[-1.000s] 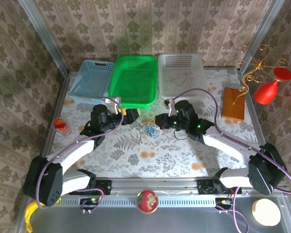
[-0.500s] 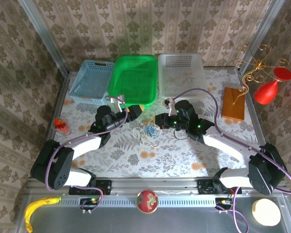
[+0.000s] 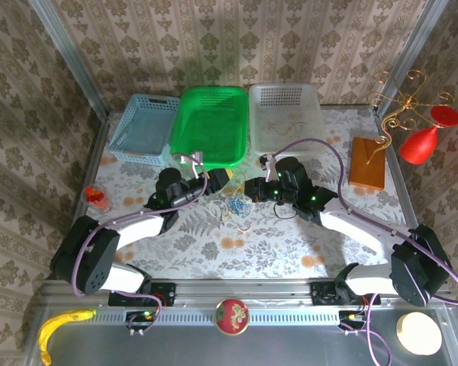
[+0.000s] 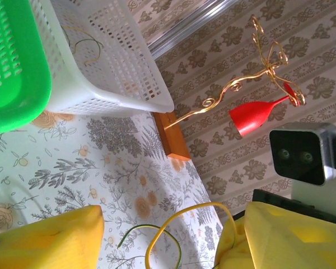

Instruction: Untangle the cables

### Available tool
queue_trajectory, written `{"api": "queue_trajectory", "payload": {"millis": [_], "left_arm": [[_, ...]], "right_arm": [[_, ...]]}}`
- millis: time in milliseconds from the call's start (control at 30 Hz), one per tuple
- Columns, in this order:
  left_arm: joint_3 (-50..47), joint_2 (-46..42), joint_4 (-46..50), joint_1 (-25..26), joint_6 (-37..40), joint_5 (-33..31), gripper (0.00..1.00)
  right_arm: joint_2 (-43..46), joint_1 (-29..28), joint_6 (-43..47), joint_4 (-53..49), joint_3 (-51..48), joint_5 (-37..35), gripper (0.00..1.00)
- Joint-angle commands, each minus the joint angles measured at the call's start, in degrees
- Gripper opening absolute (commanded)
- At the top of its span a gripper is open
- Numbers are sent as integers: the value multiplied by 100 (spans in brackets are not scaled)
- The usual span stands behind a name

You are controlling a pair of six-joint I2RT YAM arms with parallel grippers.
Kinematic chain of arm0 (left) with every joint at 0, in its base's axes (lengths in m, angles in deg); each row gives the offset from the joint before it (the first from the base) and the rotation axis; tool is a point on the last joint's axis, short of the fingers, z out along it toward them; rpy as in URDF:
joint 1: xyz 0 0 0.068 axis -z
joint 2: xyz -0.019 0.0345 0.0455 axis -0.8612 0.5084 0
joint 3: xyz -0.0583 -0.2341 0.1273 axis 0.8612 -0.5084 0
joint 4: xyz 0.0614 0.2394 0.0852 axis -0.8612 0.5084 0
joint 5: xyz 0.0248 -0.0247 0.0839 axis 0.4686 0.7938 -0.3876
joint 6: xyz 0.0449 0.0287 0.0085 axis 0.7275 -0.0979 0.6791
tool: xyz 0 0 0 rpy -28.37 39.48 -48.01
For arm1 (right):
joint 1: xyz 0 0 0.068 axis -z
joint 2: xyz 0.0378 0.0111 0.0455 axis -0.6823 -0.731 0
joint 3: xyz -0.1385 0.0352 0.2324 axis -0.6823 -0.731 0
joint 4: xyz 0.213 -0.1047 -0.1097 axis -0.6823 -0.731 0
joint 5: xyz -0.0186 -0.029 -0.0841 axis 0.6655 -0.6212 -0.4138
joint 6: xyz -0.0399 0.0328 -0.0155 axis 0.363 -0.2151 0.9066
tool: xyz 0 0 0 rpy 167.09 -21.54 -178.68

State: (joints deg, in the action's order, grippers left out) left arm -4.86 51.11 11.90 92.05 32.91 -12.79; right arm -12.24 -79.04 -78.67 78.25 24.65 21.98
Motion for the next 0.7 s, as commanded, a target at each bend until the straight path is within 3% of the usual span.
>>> {"api": "queue_trajectory", "payload": {"millis": [0, 200, 567, 667], "left_arm": [[-16, 69, -183, 67, 167, -67, 66], [-24, 135, -244, 92, 176, -93, 54], [172, 132, -283, 97, 192, -7, 1], [348, 20, -121, 82, 278, 58, 0]], "right_arm": [[183, 41, -59, 148, -18, 44, 0], [201, 50, -67, 159, -35, 49, 0], [202, 58, -108, 239, -197, 56, 0], [152, 68, -120, 308, -286, 52, 0]]}}
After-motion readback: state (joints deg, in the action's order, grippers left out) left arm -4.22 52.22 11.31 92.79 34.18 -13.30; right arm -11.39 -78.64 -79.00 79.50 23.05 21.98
